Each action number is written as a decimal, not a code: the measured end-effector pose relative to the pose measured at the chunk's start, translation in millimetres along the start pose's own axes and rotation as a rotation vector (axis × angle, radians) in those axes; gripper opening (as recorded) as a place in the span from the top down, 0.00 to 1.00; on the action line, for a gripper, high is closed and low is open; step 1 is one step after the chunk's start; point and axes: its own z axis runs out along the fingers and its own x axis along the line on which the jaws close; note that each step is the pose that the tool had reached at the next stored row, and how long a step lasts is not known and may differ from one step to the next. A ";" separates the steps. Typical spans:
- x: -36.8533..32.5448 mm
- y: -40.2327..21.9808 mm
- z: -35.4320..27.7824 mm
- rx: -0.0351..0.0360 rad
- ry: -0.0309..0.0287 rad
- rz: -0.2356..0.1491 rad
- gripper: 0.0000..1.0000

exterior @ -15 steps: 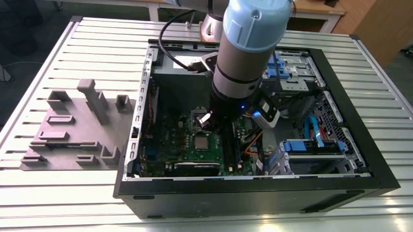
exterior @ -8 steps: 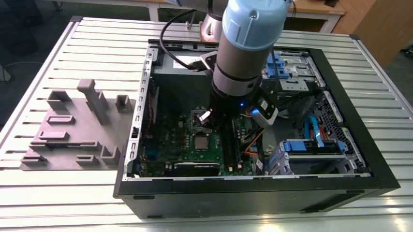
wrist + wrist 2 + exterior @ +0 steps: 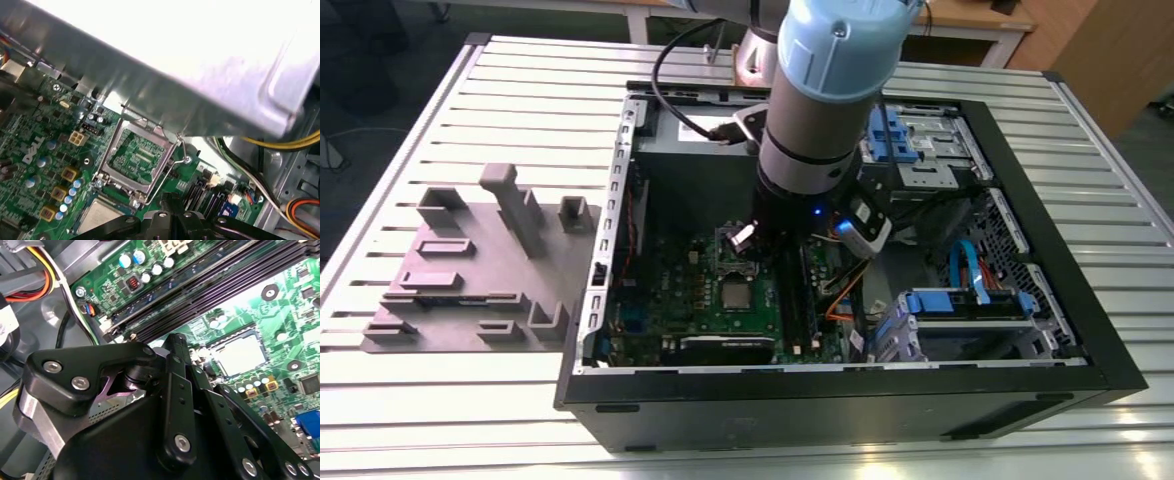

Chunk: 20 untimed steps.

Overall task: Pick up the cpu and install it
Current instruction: 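Close the cpu cover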

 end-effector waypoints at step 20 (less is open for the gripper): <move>-1.9 6.4 -1.8 -0.0036 -0.0021 0.000 0.90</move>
